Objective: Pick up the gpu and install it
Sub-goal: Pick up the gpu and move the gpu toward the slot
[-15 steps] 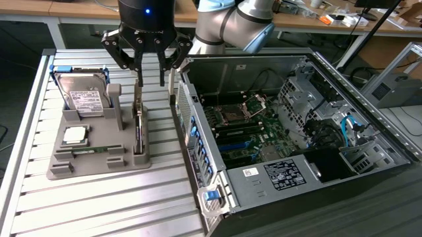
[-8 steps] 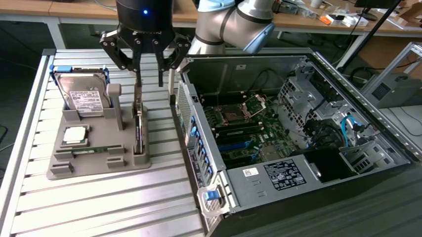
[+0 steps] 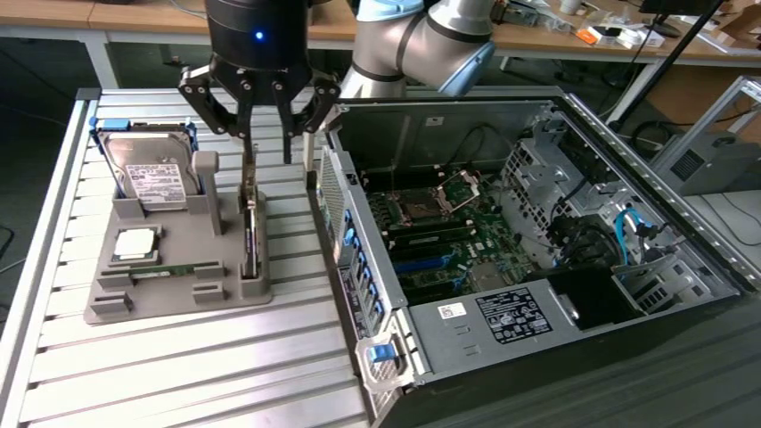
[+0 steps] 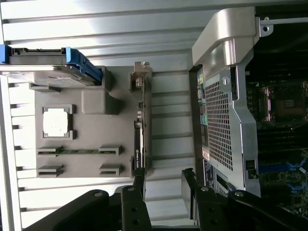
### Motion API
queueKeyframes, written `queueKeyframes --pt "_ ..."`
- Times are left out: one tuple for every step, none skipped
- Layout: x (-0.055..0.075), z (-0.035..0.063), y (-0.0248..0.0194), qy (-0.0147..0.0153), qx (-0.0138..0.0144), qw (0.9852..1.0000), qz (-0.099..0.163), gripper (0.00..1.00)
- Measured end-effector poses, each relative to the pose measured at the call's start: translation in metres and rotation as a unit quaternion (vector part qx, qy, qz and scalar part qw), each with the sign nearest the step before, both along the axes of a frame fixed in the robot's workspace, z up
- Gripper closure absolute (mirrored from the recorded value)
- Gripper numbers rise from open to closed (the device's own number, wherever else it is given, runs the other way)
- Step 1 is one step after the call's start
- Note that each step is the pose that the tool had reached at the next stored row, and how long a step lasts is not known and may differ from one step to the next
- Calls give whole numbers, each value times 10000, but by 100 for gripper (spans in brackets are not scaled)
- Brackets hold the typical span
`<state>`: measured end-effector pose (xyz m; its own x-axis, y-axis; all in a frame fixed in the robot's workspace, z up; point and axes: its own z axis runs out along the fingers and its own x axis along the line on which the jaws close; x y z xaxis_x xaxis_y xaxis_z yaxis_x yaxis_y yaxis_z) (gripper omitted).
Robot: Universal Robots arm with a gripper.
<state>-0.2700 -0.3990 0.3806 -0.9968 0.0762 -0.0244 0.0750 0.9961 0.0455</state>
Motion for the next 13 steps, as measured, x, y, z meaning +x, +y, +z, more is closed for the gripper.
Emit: queueKeyframes --pt "-2 -12 0 0 0 10000 0 56" --pt "-4 -22 0 0 0 10000 0 56" --pt "-6 -33 0 0 0 10000 0 56" --pt "-9 -43 0 0 0 10000 0 56" --pt "-10 -52 0 0 1 10000 0 56" --pt "-11 -62 0 0 1 10000 0 56" --pt "-12 -69 0 0 1 10000 0 56" --pt "-13 -77 0 0 1 10000 0 56" --pt "-13 -84 0 0 2 10000 0 56" --pt "-13 -91 0 0 2 10000 0 56" --pt "-13 -97 0 0 2 10000 0 56" --pt "-14 -104 0 0 2 10000 0 56" --pt "-14 -110 0 0 2 10000 0 56"
